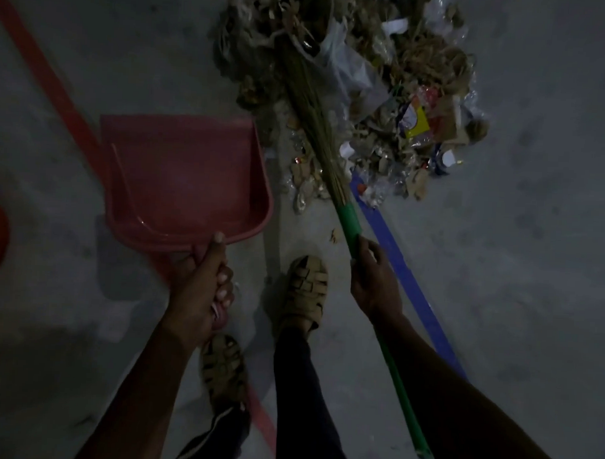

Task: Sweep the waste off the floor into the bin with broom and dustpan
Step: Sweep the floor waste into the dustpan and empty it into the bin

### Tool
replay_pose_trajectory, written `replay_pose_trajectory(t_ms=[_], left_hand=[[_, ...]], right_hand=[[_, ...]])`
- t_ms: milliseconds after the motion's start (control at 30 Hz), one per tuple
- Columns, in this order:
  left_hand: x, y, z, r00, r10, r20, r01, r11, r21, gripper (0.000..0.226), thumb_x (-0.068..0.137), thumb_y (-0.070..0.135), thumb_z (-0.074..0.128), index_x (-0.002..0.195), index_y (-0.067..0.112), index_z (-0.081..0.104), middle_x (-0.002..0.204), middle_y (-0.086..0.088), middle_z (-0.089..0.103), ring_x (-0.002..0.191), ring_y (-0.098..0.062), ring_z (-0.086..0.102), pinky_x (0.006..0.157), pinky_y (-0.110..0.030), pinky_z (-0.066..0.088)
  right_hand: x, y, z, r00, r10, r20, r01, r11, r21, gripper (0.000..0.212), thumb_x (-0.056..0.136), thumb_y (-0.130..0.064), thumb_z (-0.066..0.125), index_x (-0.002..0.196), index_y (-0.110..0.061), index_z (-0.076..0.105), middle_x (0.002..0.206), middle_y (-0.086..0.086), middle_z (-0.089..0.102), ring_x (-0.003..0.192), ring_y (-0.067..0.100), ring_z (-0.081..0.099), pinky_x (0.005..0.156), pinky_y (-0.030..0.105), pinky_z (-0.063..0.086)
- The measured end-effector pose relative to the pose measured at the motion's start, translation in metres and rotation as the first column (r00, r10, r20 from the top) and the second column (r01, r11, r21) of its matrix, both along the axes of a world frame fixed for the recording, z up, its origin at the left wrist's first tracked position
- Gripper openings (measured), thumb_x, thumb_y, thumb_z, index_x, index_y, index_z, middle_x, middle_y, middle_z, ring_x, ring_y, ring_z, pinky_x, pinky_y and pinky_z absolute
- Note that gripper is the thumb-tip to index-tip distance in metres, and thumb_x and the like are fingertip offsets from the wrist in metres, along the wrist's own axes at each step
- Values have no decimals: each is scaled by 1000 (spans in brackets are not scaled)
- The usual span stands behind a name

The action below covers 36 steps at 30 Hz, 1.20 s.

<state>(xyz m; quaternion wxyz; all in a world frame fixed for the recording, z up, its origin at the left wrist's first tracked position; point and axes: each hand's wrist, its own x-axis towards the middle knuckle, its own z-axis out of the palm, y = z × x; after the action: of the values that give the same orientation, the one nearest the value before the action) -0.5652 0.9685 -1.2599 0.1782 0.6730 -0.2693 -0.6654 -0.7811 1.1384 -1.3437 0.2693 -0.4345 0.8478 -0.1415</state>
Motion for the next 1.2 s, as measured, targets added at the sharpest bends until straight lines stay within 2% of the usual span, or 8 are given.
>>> replay_pose_trajectory(t_ms=[167,300,500,633,733,900,1067,1200], left_hand=[[44,14,11,1000,0,23,1,1000,-3,36,96,44,65,81,16,48,50,2,40,32,-9,33,36,-18,29],[75,28,18,999,45,6,-45,999,24,46,84,55,71,77,15,47,50,3,40,33,-9,33,39,-18,31],[94,51,19,996,73,52,-75,997,28,46,98,41,62,67,16,41,48,2,37,33,-9,32,36,-18,33],[95,60,13,994,65,83,-68,997,31,48,98,42,63,64,18,40,49,3,38,35,-9,33,37,-19,33],[83,68,12,993,93,74,-97,994,52,44,97,43,63,68,17,42,50,3,38,35,-8,33,36,-19,32],[56,77,17,994,49,93,-60,991,116,47,88,55,68,71,19,42,50,1,38,35,-10,34,35,-13,27],[24,81,22,998,17,64,-20,999,45,39,93,47,67,82,17,44,50,3,40,33,-8,34,37,-17,33],[5,91,22,997,-26,77,24,999,24,40,96,46,64,75,16,46,49,4,40,32,-8,33,35,-17,30]], right_hand=[[37,17,9,1000,10,19,-10,999,-39,57,93,-11,58,147,-10,40,141,16,46,91,33,61,64,44,56],[57,36,10,991,129,39,-129,992,-7,57,93,-18,54,148,-11,40,141,16,46,89,33,62,65,44,57],[56,58,-15,957,288,36,-286,912,293,58,97,-21,52,152,-20,34,142,11,44,76,23,62,58,39,57],[27,47,-19,976,205,-69,-161,903,399,62,96,-15,54,153,-22,31,141,10,41,71,18,57,51,35,56],[-2,30,-13,966,151,-211,-66,930,363,62,94,-10,54,151,-18,31,138,13,42,63,25,53,47,37,52],[-28,30,7,951,119,-286,-46,967,249,65,91,-7,60,149,-13,32,144,17,37,62,29,51,44,30,40],[-26,78,10,975,162,-155,-140,980,142,61,91,-14,61,148,-18,40,143,14,44,62,17,49,44,25,38],[-17,123,-1,978,210,17,-208,947,244,63,91,-13,62,149,-23,40,144,8,47,63,14,53,47,23,44]])
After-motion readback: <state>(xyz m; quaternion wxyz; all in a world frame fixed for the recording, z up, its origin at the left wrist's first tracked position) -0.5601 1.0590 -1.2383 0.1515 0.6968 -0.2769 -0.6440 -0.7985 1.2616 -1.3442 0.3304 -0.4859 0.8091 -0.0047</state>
